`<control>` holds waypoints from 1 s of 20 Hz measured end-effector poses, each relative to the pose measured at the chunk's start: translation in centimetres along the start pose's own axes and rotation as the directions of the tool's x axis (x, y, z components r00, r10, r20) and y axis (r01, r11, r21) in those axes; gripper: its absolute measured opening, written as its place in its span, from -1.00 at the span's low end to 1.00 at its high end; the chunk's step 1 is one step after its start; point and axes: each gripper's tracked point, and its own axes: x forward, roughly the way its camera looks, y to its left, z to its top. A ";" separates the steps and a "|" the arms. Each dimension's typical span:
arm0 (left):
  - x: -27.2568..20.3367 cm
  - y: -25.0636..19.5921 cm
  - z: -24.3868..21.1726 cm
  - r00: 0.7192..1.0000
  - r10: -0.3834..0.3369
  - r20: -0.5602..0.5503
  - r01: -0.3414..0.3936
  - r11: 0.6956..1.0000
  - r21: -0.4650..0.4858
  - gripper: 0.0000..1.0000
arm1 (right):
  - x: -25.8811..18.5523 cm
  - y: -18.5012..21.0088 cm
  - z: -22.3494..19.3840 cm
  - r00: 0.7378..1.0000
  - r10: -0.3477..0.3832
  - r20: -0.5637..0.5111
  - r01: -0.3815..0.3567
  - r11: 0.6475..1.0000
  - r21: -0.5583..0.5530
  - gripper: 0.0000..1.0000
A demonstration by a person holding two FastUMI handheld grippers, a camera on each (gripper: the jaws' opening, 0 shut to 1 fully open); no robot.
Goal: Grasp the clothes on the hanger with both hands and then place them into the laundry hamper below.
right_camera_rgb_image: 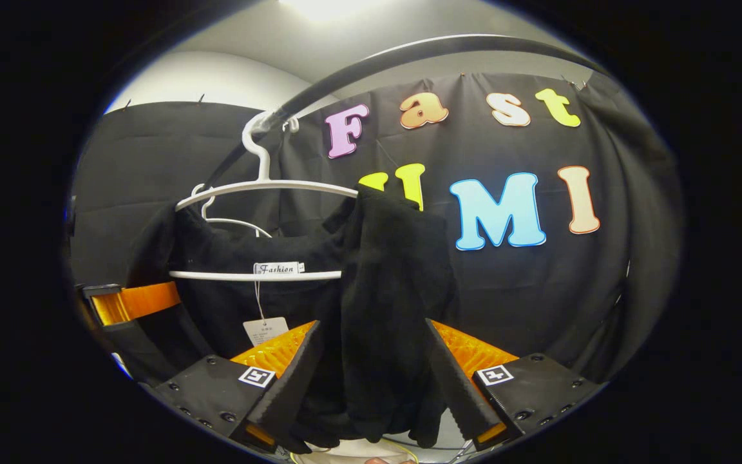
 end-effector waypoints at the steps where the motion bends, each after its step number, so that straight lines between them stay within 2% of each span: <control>1: 0.0 0.1 0.0 1.000 -0.005 -0.001 0.005 1.000 -0.005 -0.98 | 0.7 0.3 -0.1 1.000 -0.002 -0.004 0.002 1.000 -0.002 0.95; 9: 0.3 0.5 0.0 1.000 -0.027 -0.011 0.027 1.000 -0.005 -0.98 | 4.8 -0.9 -0.5 0.995 -0.103 -0.005 0.103 0.991 -0.088 0.95; 15: 0.0 0.5 -0.1 0.999 -0.033 -0.014 0.033 0.999 -0.005 -0.98 | 6.6 -2.0 -0.5 0.991 -0.131 0.011 0.131 0.978 -0.160 0.87; 20: -0.3 0.6 -0.2 0.999 -0.031 -0.020 0.030 0.999 -0.011 -0.98 | 7.8 -2.5 -0.6 0.996 -0.086 0.011 0.086 0.980 -0.177 -0.40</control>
